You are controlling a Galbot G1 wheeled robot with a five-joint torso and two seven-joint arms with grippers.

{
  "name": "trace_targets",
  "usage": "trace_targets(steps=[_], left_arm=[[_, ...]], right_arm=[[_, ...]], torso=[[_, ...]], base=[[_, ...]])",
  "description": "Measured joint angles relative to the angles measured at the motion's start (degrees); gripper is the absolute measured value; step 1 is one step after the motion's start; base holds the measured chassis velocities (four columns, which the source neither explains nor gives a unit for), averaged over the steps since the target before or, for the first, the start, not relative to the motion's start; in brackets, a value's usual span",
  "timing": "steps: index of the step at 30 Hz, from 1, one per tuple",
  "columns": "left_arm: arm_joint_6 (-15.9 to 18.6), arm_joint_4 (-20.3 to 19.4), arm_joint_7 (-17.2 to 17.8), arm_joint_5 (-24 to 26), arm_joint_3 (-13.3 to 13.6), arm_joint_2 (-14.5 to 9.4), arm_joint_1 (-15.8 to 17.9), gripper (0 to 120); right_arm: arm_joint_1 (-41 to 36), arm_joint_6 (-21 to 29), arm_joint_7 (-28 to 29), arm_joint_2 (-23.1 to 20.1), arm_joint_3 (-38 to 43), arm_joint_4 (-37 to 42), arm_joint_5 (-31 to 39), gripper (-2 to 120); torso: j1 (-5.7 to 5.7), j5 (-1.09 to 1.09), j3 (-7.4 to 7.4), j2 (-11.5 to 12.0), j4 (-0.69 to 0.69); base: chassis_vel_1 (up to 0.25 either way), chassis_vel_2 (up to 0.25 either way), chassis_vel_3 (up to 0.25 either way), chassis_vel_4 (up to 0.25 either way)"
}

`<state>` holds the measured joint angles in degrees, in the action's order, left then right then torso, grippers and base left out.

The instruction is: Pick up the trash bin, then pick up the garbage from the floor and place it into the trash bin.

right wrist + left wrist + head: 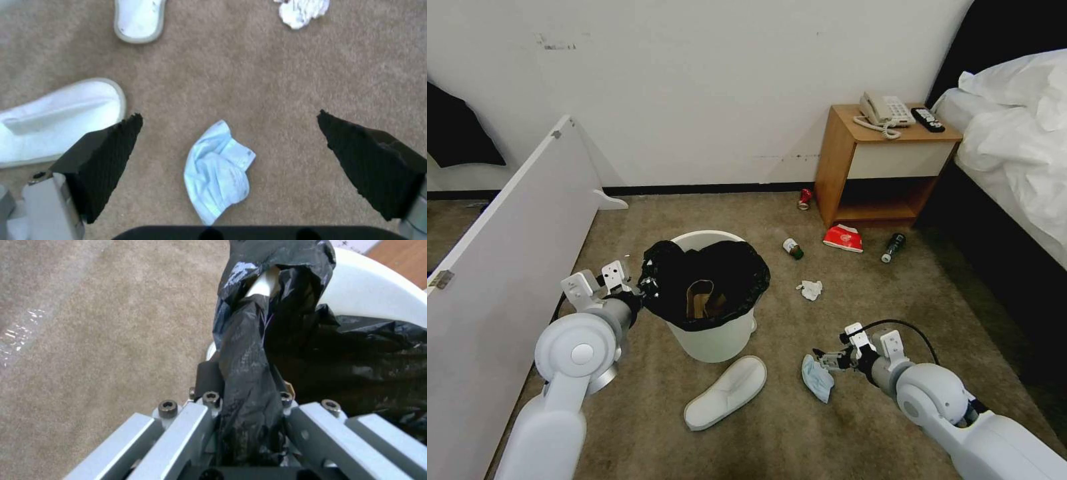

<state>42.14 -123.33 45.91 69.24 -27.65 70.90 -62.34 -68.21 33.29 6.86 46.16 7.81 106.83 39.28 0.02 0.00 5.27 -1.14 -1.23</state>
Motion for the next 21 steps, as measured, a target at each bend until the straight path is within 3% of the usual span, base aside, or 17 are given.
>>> trace_targets(steps=[21], left_arm=[[0.00, 0.01, -0.51, -0.79, 0.02, 0.36, -0.73, 5]], right_arm=[[4.17, -3.16, -2.08, 4.74, -5.41, -12.26, -4.27, 100]], torso=[[0.00, 0.00, 0.00, 0.00, 0.01]], base=[[0.000, 0.000, 0.000, 0.000]])
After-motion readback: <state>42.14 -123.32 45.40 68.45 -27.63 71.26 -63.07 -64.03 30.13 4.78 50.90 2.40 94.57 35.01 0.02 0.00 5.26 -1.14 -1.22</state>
